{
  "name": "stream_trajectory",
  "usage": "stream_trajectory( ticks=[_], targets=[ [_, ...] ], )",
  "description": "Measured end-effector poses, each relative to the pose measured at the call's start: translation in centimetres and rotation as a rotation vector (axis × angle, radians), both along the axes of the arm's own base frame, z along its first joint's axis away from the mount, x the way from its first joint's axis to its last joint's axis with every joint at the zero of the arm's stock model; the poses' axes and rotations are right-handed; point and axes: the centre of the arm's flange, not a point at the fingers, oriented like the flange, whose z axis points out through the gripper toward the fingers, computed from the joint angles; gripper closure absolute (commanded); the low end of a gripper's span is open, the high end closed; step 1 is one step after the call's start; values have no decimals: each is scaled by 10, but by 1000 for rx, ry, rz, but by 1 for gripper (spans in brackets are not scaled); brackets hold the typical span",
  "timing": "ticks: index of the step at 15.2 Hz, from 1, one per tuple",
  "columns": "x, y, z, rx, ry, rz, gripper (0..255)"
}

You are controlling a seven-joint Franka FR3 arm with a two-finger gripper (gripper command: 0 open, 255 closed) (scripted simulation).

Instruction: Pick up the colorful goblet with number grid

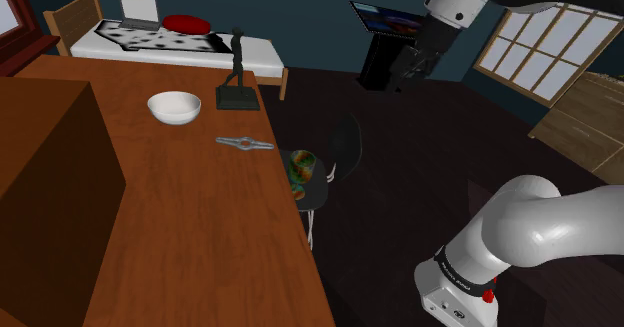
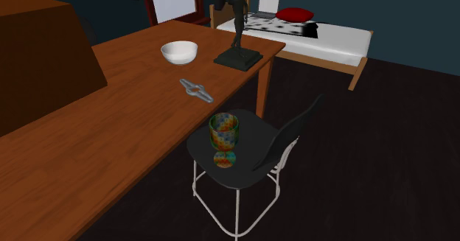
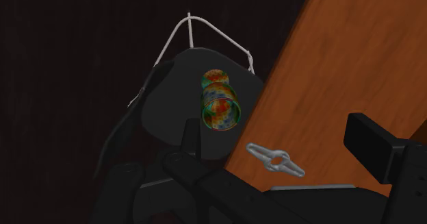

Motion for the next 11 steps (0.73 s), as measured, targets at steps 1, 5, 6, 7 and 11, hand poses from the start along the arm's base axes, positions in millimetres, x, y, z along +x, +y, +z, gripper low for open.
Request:
stream_trajectory(
  ticks=[1, 5, 6, 7, 11],
  targets=[
    [0, 0, 0, 0, 0, 0, 0],
    [23, -6, -33, -3, 4, -1, 0],
    [29, -7, -46, -4, 5, -1, 0],
    [37, -7, -56, -5, 5, -1, 0],
    [64, -11, -99, -9, 7, -1, 0]
  ],
)
